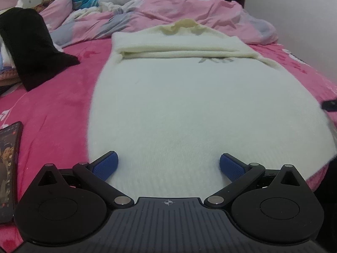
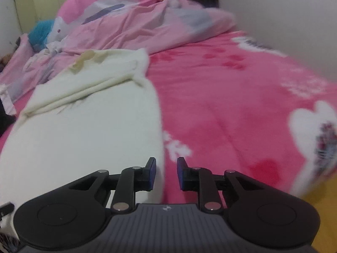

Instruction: Fold clothes

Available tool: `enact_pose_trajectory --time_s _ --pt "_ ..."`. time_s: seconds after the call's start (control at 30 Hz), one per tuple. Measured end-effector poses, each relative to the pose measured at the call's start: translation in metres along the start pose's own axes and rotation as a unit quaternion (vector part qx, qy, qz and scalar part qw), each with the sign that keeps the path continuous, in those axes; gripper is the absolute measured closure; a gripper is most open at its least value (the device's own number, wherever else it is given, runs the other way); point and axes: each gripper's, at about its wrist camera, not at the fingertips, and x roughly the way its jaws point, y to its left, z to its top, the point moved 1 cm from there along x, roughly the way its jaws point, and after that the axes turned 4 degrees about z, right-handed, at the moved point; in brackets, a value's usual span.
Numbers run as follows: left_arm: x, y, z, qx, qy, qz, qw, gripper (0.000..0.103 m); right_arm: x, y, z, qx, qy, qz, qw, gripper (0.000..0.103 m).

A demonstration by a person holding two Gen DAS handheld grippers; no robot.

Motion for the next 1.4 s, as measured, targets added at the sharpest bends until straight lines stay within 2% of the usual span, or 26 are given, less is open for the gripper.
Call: enact_pose_trajectory --time_s 0.03,0.13,0.2,0.33,0.43,0.5,0.6,0.73,0.8,0.93,1.07,1.3,1.4 --pt "-0.002 0.0 0.001 0.002 0.001 -0.002 1.0 0.0 -0.009 0.005 -0.001 0.006 -0.004 0.013 1.0 0.081" --pt "-0.008 0.001 0.005 0.004 0.002 -0.009 1.0 0.0 -0.021 0.044 0.0 -0.03 -0.026 0.064 0.997 0.08" --pt "-0.014 0.001 0.009 -0.002 -0.008 -0.016 0.9998 0.0 -0.015 0.076 -0.003 -0.075 -0.033 0.088 0.993 0.08" --pt "-0.016 -0.004 0.014 0.006 -0.026 -0.012 0.9996 0.0 0.01 0.123 -0.018 -0.119 -0.007 0.13 0.984 0.08" --pt "-0.008 -0.006 0.013 0.011 -0.021 -0.006 0.9997 0.0 0.015 0.134 -0.045 -0.152 0.013 0.119 0.981 0.08" --pt "0.001 -0.005 0.009 0.007 0.001 -0.003 1.0 0.0 0.005 0.132 -0.064 -0.164 0.003 0.109 0.98 0.08" --pt "0.003 -0.003 0.003 -0.001 -0.007 -0.004 1.0 0.0 -0.015 0.123 -0.086 -0.159 0.008 0.11 0.981 0.079" --pt "0.003 -0.003 0.003 -0.006 -0.005 -0.002 1.0 0.0 -0.034 0.122 -0.108 -0.188 0.052 0.099 0.976 0.075" --pt "0.003 -0.004 0.003 -0.007 -0.002 0.001 1.0 0.0 -0.042 0.124 -0.109 -0.2 0.059 0.097 0.973 0.075" --pt "0.004 -0.006 0.005 -0.016 0.01 0.011 0.9998 0.0 -0.057 0.132 -0.091 -0.202 -0.002 0.105 0.974 0.074" --pt "0.004 -0.007 0.005 -0.016 0.016 0.015 0.9996 0.0 -0.042 0.143 -0.074 -0.215 -0.026 0.1 0.971 0.074" --pt "0.0 -0.001 0.013 -0.014 0.039 0.005 0.9991 0.0 -0.021 0.152 -0.093 -0.236 0.009 0.111 0.965 0.074" --pt "-0.004 0.0 0.017 -0.025 0.033 0.001 0.9991 0.0 -0.026 0.151 -0.106 -0.238 0.013 0.111 0.965 0.073"
